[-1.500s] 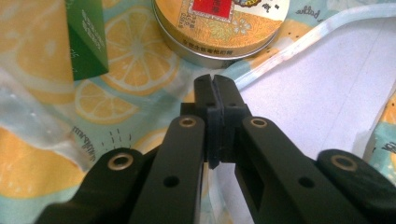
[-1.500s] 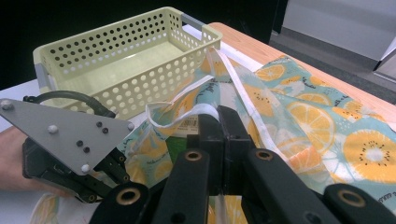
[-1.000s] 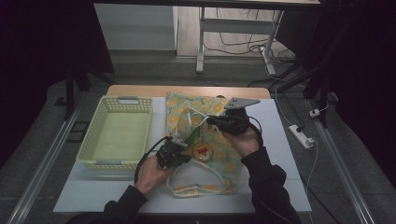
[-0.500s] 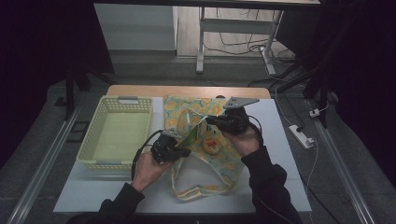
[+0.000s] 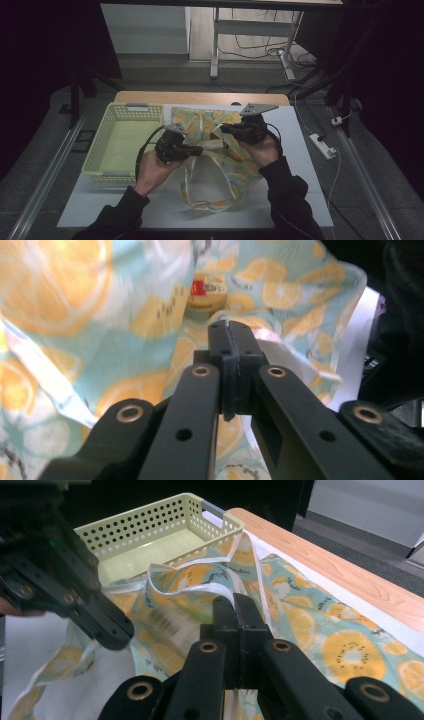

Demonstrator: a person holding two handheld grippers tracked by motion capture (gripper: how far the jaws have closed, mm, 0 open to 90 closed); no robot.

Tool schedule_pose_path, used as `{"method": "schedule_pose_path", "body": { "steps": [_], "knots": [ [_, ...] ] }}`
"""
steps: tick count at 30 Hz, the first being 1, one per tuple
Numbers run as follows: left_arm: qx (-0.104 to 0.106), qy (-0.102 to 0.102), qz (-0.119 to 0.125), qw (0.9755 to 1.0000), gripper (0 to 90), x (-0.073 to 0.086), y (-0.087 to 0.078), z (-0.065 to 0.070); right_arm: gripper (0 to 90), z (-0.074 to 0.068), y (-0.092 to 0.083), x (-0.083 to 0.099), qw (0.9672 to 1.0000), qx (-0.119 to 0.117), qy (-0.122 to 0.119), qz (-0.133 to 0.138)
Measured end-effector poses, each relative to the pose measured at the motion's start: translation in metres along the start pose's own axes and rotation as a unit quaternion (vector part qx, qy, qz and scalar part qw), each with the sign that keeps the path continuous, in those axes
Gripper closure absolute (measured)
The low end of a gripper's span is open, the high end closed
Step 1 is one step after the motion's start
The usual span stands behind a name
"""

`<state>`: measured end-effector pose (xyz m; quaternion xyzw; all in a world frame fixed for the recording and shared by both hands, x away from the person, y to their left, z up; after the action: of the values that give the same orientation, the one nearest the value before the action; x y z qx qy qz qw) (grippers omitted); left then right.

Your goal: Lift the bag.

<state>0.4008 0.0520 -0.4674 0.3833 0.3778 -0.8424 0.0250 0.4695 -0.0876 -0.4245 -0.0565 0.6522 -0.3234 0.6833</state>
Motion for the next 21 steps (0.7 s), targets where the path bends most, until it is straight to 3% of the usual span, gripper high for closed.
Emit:
{"method": "schedule_pose_path", "body": {
  "steps": [21],
  "knots": [
    [0.018, 0.013, 0.031, 0.9993, 90.0, -0.050, -0.037, 0.013, 90.0, -0.003, -0.008, -0.017, 0.9999, -0.010, -0.008, 0.009]
  ]
}}
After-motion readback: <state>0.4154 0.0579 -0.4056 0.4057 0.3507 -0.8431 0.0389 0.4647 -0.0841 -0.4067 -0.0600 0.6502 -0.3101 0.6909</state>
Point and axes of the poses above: each handheld gripper's, and its own axes: y roughly forward along the jaws, x roughly out of its underside, z roughly to its right, the point moved 8 cm from there along y, roughly forward along the jaws, and after that the axes turned 13 degrees about -y, right-handed, at the moved point
